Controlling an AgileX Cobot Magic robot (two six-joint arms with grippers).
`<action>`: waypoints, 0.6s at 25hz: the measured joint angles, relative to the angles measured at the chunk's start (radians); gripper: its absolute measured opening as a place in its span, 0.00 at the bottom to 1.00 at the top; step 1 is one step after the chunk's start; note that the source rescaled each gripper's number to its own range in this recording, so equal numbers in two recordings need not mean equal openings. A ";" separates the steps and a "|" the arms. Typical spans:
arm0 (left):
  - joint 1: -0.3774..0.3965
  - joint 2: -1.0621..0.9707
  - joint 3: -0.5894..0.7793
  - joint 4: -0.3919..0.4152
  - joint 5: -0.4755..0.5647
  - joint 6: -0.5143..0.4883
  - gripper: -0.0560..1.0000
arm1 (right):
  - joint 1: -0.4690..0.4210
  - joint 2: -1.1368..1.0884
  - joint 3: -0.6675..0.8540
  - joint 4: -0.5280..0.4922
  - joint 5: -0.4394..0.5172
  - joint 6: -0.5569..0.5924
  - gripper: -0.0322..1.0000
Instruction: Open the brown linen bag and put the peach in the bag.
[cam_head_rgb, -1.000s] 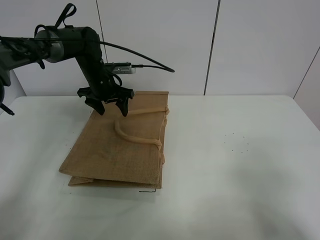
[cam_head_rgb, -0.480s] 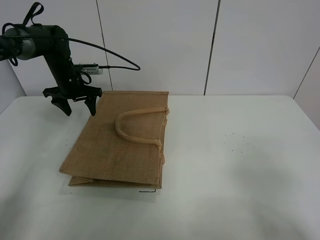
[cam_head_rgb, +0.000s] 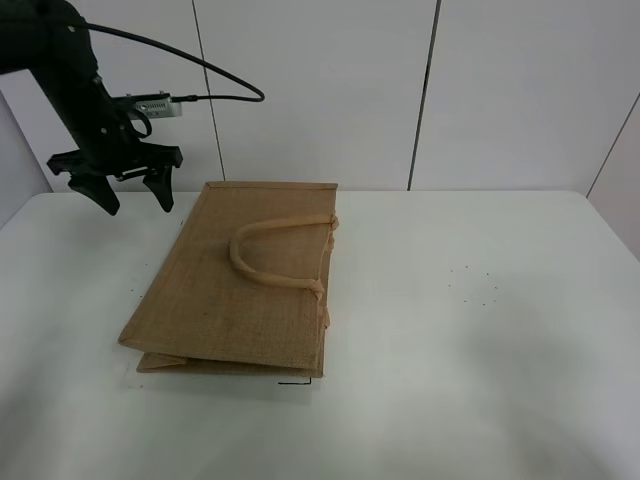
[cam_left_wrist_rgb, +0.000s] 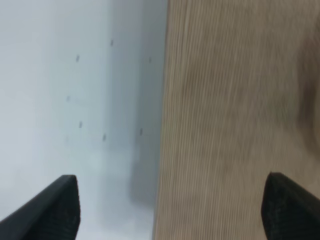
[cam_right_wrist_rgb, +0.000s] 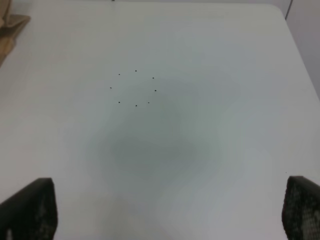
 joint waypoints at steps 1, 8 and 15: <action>0.000 -0.044 0.050 0.000 0.001 0.000 1.00 | 0.000 0.000 0.000 0.000 0.000 0.000 1.00; 0.000 -0.431 0.402 0.019 0.002 0.013 1.00 | 0.000 0.000 0.000 0.000 0.000 0.000 1.00; 0.000 -0.814 0.751 0.023 0.002 0.021 1.00 | 0.000 0.000 0.000 0.000 0.000 0.000 1.00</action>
